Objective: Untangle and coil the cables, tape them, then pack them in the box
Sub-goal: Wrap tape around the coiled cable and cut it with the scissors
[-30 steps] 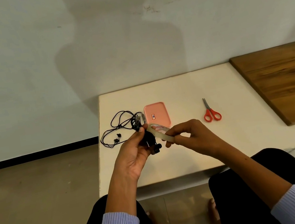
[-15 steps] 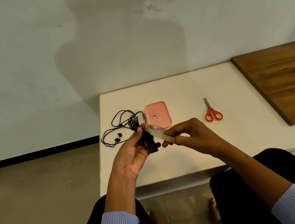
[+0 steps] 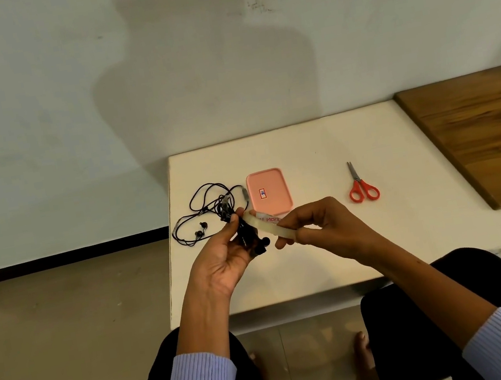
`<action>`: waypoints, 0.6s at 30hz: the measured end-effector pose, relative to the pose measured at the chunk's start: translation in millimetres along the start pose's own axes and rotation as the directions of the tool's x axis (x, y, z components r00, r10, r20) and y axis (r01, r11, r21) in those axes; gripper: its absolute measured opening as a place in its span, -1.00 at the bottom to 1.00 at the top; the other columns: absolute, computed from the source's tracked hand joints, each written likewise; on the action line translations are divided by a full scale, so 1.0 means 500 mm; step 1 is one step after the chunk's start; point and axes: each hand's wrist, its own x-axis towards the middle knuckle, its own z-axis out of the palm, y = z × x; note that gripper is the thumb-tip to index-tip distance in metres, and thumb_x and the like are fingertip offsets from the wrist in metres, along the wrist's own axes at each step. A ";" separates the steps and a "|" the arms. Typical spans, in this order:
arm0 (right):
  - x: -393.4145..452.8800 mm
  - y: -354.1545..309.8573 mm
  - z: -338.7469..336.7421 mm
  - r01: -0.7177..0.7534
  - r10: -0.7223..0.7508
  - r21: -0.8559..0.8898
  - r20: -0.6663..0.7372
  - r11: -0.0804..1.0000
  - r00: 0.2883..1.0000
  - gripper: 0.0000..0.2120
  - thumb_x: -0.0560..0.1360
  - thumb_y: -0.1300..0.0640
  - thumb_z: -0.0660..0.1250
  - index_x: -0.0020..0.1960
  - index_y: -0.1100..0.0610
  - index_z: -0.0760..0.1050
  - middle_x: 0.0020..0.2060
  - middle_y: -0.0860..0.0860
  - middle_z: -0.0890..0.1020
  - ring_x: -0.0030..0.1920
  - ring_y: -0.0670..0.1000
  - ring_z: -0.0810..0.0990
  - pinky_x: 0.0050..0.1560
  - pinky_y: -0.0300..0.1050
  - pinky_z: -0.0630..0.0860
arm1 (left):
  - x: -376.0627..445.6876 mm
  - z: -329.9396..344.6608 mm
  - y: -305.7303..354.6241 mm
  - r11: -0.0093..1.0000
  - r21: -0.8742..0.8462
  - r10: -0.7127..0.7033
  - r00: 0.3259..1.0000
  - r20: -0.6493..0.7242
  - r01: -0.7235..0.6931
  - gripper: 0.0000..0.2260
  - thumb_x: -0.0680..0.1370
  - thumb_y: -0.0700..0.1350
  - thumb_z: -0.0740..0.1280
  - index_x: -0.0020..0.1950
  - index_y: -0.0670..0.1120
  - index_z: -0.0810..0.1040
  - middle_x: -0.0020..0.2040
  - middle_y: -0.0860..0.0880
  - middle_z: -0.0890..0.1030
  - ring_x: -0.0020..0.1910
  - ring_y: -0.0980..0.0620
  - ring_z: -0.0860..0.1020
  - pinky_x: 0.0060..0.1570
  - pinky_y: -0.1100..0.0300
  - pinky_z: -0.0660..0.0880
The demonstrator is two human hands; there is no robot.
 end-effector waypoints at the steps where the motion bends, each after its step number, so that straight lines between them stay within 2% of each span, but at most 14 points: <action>1: -0.001 -0.002 0.000 0.008 -0.008 -0.002 0.010 1.000 1.000 -0.76 0.46 0.34 0.31 -0.11 0.06 0.68 -0.19 -0.08 0.71 -0.04 -0.08 0.61 -0.04 -0.35 0.52 | 0.000 -0.001 0.001 1.000 -0.002 0.000 1.000 -0.001 0.000 -0.84 0.59 -0.20 0.20 -0.11 -0.16 0.55 -0.22 -0.14 0.63 -0.18 -0.04 0.49 -0.46 0.07 0.59; 3: -0.002 -0.004 0.000 0.012 -0.012 0.001 0.014 1.000 1.000 -0.75 0.46 0.36 0.30 -0.08 0.07 0.67 -0.18 -0.08 0.72 -0.08 -0.09 0.62 -0.04 -0.33 0.53 | 0.002 -0.004 0.003 1.000 0.000 -0.004 1.000 0.005 0.004 -0.85 0.58 -0.19 0.22 -0.11 -0.15 0.56 -0.26 -0.11 0.66 -0.20 -0.03 0.51 -0.44 0.08 0.59; 6: -0.003 -0.003 -0.003 -0.010 0.014 0.074 -0.058 0.997 0.998 -0.73 0.47 0.39 0.25 -0.04 0.13 0.66 -0.18 -0.02 0.72 -0.12 -0.03 0.63 -0.02 -0.25 0.56 | -0.002 -0.010 0.009 0.999 0.032 0.002 0.997 0.079 -0.005 -0.88 0.53 -0.18 0.26 -0.11 -0.12 0.60 -0.16 -0.13 0.66 -0.25 0.01 0.59 -0.35 0.07 0.60; 8: -0.003 -0.003 -0.007 -0.042 0.059 0.127 -0.137 0.991 0.989 -0.72 0.48 0.40 0.23 -0.07 0.14 0.66 -0.22 -0.02 0.72 -0.18 -0.06 0.62 -0.08 -0.28 0.55 | -0.009 -0.012 0.009 0.986 0.155 0.048 0.990 0.135 -0.069 -0.87 0.53 -0.17 0.27 -0.10 -0.11 0.61 -0.14 -0.15 0.67 -0.21 0.00 0.63 -0.28 0.05 0.61; 11: -0.001 -0.003 -0.003 -0.081 0.101 0.114 -0.184 0.990 0.978 -0.74 0.49 0.37 0.22 -0.13 0.17 0.67 -0.29 -0.02 0.70 -0.25 -0.12 0.57 -0.17 -0.35 0.49 | -0.023 -0.002 -0.017 0.928 0.314 0.138 0.968 0.210 -0.200 -0.84 0.55 -0.18 0.25 -0.06 -0.10 0.63 -0.13 -0.12 0.67 -0.16 0.00 0.63 -0.17 0.06 0.58; 15: 0.001 -0.001 0.019 -0.142 0.163 0.124 -0.178 0.982 0.970 -0.79 0.50 0.28 0.24 -0.19 0.25 0.63 -0.35 0.06 0.67 -0.31 -0.11 0.54 -0.24 -0.35 0.48 | -0.031 0.016 -0.051 0.817 0.450 0.319 0.933 0.166 -0.359 -0.83 0.57 -0.22 0.25 -0.04 -0.08 0.65 -0.24 0.03 0.67 -0.19 0.07 0.60 -0.06 0.19 0.54; 18: 0.005 -0.003 0.030 -0.184 0.214 0.152 -0.209 0.971 0.954 -0.73 0.52 0.22 0.23 -0.31 0.21 0.59 -0.41 0.05 0.63 -0.35 -0.09 0.53 -0.29 -0.40 0.45 | -0.033 0.024 -0.059 0.713 0.554 0.401 0.898 0.181 -0.430 -0.82 0.57 -0.20 0.27 -0.06 -0.02 0.67 -0.25 0.07 0.67 -0.14 0.05 0.59 -0.02 0.13 0.48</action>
